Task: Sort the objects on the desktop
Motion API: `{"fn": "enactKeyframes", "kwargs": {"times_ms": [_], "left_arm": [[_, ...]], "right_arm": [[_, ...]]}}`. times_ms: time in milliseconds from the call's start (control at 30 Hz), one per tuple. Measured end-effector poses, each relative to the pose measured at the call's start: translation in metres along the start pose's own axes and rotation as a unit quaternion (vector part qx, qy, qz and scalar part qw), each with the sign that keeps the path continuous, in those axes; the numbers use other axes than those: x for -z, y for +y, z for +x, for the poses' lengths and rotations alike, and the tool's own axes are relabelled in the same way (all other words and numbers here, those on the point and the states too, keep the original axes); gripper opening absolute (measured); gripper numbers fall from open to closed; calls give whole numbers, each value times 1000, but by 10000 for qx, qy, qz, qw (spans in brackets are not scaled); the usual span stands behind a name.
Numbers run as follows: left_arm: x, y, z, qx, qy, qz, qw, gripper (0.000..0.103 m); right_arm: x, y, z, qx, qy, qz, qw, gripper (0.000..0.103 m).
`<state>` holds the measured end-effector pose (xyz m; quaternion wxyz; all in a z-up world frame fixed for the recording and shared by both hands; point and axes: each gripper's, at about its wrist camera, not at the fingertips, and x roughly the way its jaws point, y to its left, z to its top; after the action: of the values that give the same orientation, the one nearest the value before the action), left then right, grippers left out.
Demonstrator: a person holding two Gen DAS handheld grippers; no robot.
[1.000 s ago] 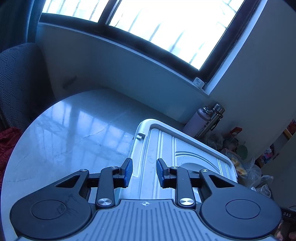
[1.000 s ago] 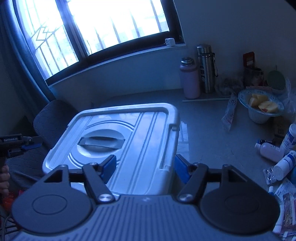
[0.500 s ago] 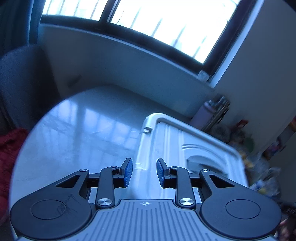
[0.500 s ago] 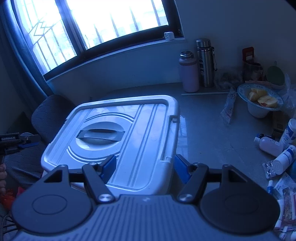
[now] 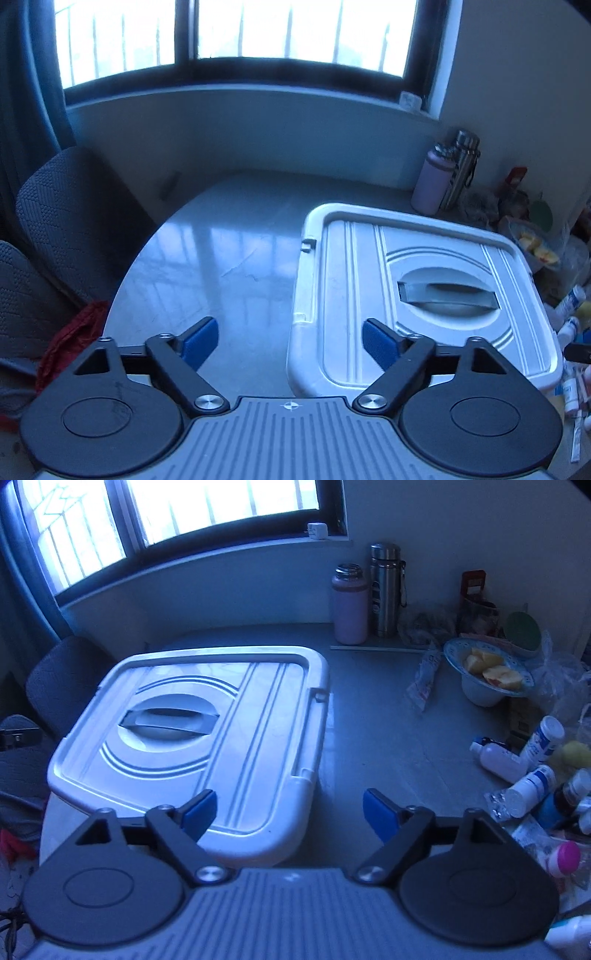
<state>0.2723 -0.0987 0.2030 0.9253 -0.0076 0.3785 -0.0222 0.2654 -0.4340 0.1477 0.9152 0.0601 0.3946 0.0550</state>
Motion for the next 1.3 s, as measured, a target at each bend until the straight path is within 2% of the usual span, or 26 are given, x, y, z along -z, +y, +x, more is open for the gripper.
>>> {"fn": "enactKeyframes", "kwargs": {"times_ms": [133,300,400,500,633,667,833,900,933,1000,1167,1300], "left_arm": [[-9,-7,3,-83,355,208,9991,90],[-21,-9,22,-504,917,309,9940,90],[-26,-5,29,-460,1125,250,9923,90],[-30,-4,33,-444,1271,211,9907,90],[-35,-4,40,-468,1426,209,9884,90],[-36,-4,41,-463,1451,192,9882,90],[-39,-5,48,-499,1531,212,9867,90],[-40,-5,53,-479,1573,183,9862,90],[-40,-4,55,-469,1592,167,9860,90],[-40,-3,60,-446,1574,119,9865,90],[-35,2,73,-294,1603,-81,9866,87],[-34,1,74,-148,1498,-165,9885,74]], "right_arm": [[-3,2,1,10,198,-5,9998,94],[-15,0,11,24,592,81,9982,94],[-22,-3,14,-28,689,254,9973,93],[-29,-3,18,-13,797,321,9963,79],[-36,4,28,211,1096,137,9937,52],[-37,7,31,268,1167,88,9928,49],[-42,10,38,392,1290,140,9908,47],[-46,7,41,363,1329,187,9903,43],[-47,7,43,337,1358,208,9899,38],[-47,8,47,351,1429,167,9890,21],[-49,7,50,353,1480,155,9882,21],[-51,5,51,293,1494,200,9881,21]]}}
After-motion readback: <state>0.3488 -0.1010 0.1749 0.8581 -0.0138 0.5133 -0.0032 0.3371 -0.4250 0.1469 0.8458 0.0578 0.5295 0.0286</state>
